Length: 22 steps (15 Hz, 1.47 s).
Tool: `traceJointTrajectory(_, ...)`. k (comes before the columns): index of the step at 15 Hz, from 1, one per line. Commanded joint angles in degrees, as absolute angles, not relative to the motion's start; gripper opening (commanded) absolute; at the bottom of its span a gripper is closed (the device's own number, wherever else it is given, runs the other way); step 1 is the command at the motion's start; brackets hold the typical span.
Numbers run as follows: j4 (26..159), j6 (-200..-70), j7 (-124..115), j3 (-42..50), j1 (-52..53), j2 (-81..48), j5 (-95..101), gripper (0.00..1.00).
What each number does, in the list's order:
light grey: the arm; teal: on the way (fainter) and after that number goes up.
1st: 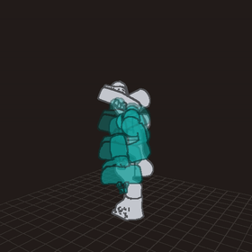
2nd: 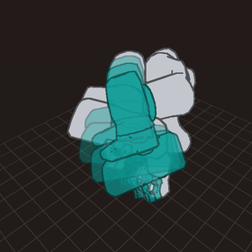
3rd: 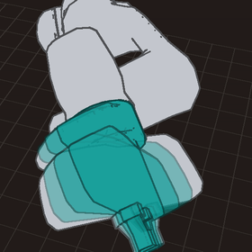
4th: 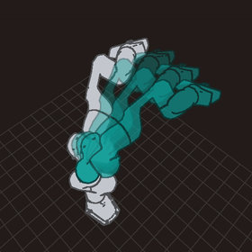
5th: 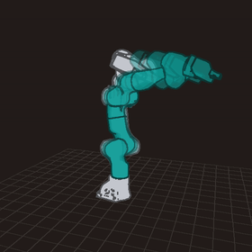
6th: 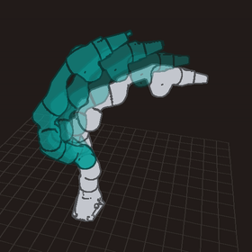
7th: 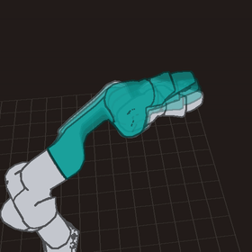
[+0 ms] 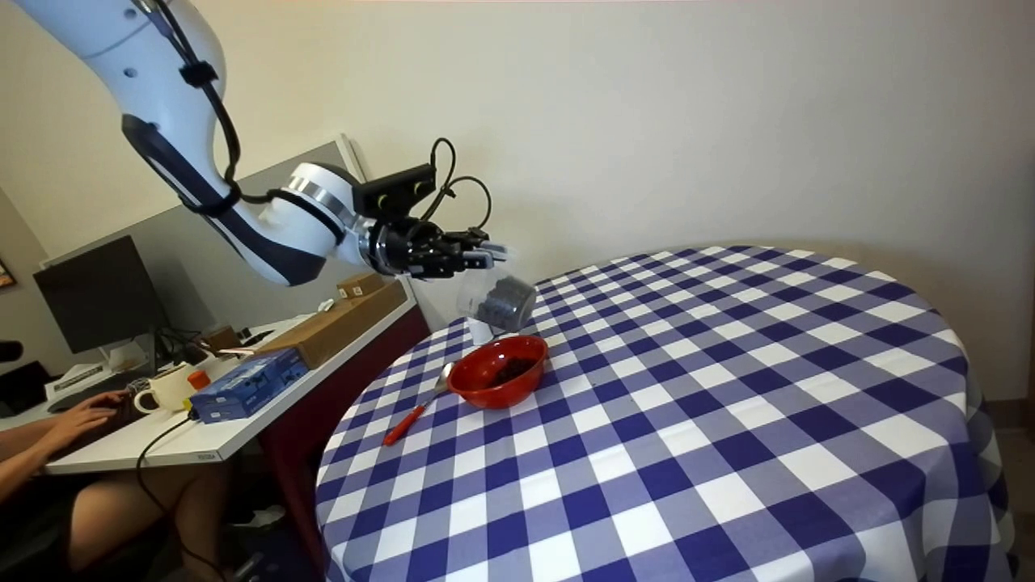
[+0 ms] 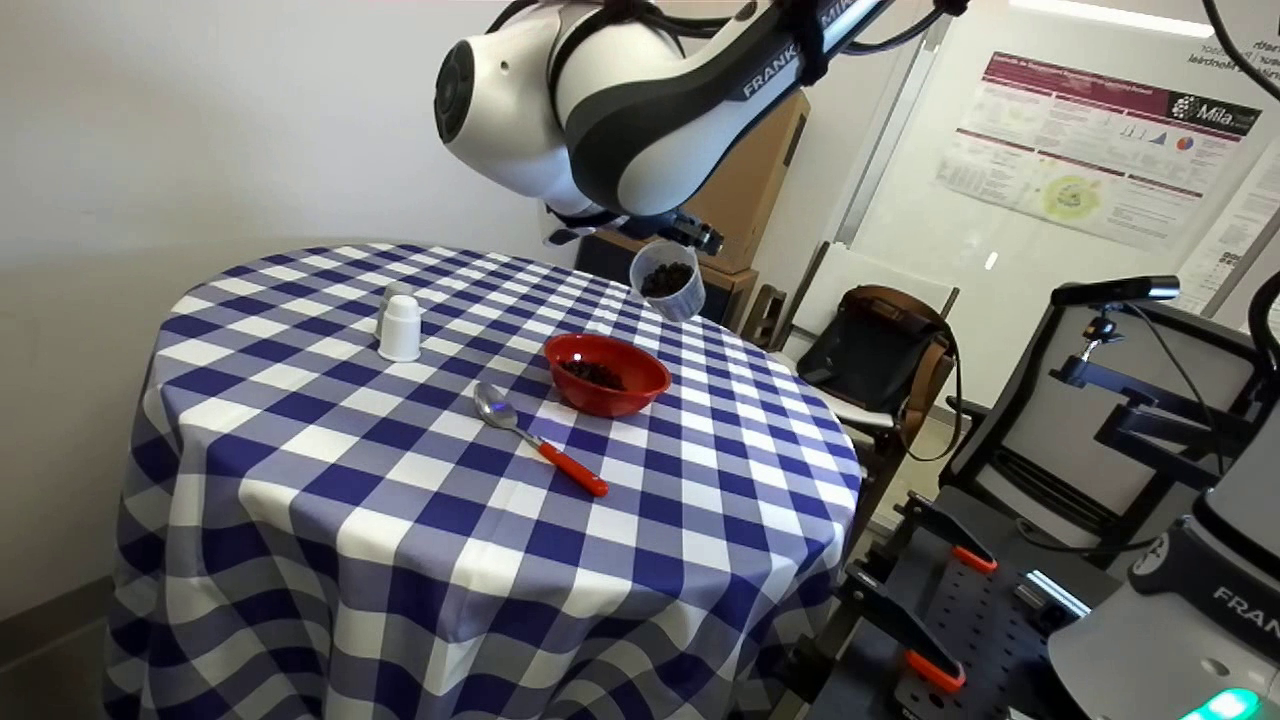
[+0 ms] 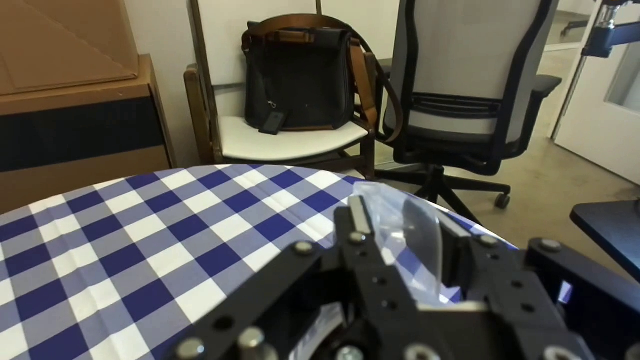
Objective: Pour some of the contents in the clear jar into the red bowl
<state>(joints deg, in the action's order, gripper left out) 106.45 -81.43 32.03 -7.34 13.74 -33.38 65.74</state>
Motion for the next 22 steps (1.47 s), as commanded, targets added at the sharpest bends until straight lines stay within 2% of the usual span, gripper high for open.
traceJointTrajectory(1,98.7,-74.7,32.7,-7.2,14.5,-41.2,69.4,0.09)
traceJointTrajectory(12,90.1,-61.1,33.5,-7.3,20.0,-55.5,81.5,0.09)
traceJointTrajectory(22,87.6,-61.9,36.6,-8.6,17.7,-56.6,81.6,0.08)
